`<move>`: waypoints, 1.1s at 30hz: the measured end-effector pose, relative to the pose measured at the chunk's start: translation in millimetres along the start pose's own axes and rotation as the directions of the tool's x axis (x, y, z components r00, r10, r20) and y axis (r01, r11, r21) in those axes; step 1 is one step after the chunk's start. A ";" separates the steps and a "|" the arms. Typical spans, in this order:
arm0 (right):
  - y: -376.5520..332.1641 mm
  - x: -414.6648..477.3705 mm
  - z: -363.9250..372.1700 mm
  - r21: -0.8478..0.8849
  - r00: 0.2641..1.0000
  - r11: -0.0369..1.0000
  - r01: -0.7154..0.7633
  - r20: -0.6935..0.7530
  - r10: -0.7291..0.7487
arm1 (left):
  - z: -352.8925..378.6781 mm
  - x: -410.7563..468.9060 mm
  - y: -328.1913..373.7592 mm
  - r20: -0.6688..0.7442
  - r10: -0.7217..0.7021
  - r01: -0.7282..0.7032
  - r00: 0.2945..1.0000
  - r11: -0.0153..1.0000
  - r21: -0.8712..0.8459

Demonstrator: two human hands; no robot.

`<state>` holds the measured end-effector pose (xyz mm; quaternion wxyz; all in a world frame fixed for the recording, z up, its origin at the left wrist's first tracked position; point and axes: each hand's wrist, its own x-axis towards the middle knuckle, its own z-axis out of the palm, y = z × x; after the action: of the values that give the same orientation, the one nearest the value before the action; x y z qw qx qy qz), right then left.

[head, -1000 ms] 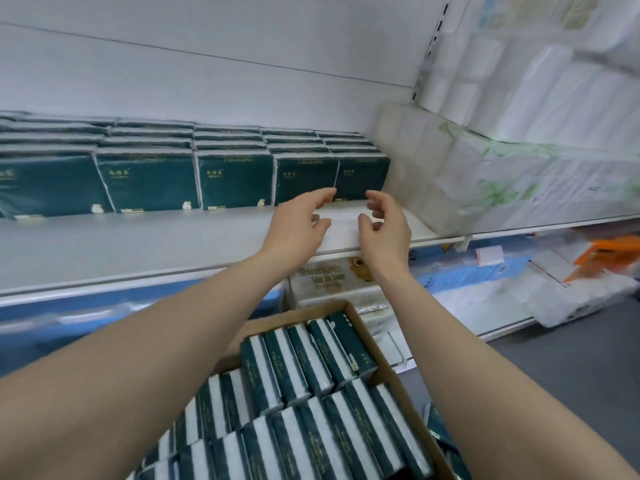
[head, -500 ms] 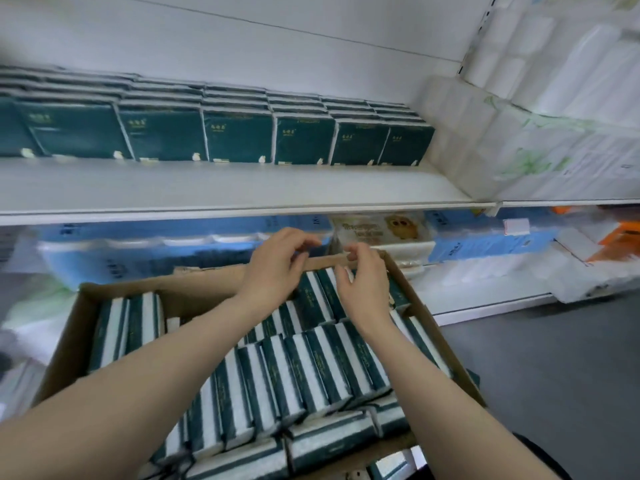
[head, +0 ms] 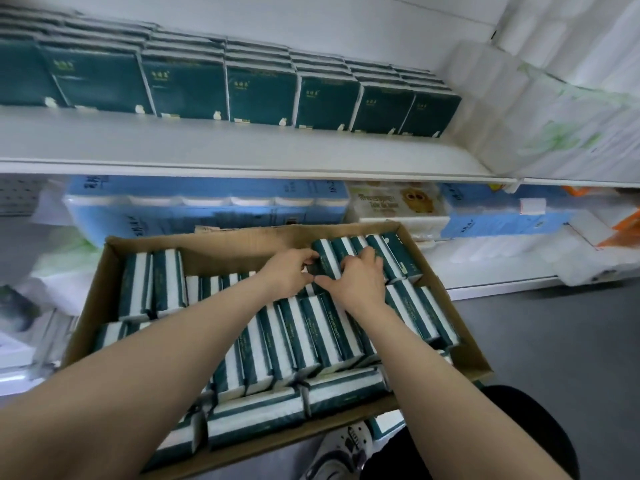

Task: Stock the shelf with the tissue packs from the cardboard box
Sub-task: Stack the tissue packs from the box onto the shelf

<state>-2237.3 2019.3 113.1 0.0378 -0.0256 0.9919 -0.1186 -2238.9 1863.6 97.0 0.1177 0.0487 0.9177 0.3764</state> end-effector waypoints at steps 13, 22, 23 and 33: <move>-13.4 -0.6 -26.0 0.453 0.994 0.886 -0.100 0.005 0.109 | -29.3 -17.1 1.4 -0.272 -0.002 -0.037 0.962 0.990 -0.140; -47.9 -1.1 -70.8 0.765 0.998 0.641 -0.066 0.060 0.031 | -77.7 -46.9 3.9 -0.348 0.017 -0.110 0.937 0.963 -0.248; -53.5 -2.3 -75.8 0.783 0.999 0.621 -0.043 0.037 0.023 | -84.7 -49.4 3.1 -0.366 0.014 -0.116 0.931 0.959 -0.258; -138.7 1.9 -91.9 0.846 0.972 0.481 0.229 -0.227 -0.065 | -173.6 -86.9 -23.4 -0.595 -0.033 -0.216 0.803 0.915 -0.342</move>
<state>-2240.9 1906.1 235.0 -0.0463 -0.0782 0.7911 -0.6048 -2198.7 1713.5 215.8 -0.1839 -0.0499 0.8102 0.5543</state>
